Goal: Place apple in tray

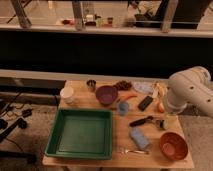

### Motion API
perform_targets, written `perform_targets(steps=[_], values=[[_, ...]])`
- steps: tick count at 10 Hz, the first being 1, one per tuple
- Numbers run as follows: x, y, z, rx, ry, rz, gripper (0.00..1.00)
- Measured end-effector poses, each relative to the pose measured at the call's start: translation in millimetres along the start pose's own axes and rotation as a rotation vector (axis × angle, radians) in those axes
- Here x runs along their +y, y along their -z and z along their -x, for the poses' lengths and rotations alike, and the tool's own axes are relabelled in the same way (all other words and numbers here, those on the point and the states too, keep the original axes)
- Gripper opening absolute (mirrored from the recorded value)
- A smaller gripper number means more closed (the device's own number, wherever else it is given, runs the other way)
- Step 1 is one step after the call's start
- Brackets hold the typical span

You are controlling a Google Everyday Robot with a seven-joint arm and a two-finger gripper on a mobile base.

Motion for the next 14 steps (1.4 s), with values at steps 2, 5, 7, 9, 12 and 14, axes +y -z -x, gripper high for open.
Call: perform_targets(steps=[2,5,7,9,12,14], values=[[0.0,0.0,0.0,0.0,0.0,0.0,0.8],[-0.4,0.3,-0.5,-0.001,-0.002,-0.002,0.8],[-7.2,1.6,-7.9,-0.015,-0.025,-0.024,0.8],[-18.6,5.8,-19.3,-0.044,-0.055,-0.058,0.8],[-35.5,5.1,-35.4,-0.069,-0.087,-0.095,0.8],[-57.0,-6.6,-42.1,-0.078,-0.089,-0.113,0.8]])
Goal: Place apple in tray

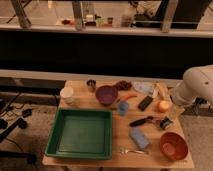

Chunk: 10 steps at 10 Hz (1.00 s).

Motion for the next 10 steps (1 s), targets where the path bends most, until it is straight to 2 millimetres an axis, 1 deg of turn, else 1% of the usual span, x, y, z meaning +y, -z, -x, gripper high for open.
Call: perform_targets(steps=[1,4,7,9,10], values=[[-10.7,-9.4,-2.9,-0.004,0.003,-0.007,0.8],[-34.6,-40.5,-12.2,-0.025,0.009,-0.018,0.8],[-43.2,-69.1,-20.6,-0.051,-0.006,-0.024,0.8],[-46.9,-78.7,-26.2,-0.055,-0.022,-0.022,0.8],[-49.5,-86.5,-33.3,-0.054,-0.04,-0.021,0.8]])
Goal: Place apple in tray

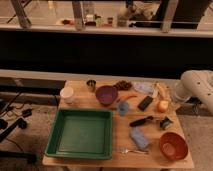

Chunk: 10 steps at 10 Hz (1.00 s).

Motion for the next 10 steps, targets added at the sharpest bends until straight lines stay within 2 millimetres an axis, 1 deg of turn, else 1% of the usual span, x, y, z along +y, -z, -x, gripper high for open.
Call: perform_targets(steps=[2,6,7,10], values=[[-3.3,-7.7,-6.1,0.001,-0.015,0.001,0.8],[-9.9,-24.4,-10.4,-0.004,-0.025,0.002,0.8],[-11.9,-26.7,-13.9,-0.006,-0.029,0.001,0.8],[-11.8,-27.5,-12.8,-0.007,-0.028,0.005,0.8]])
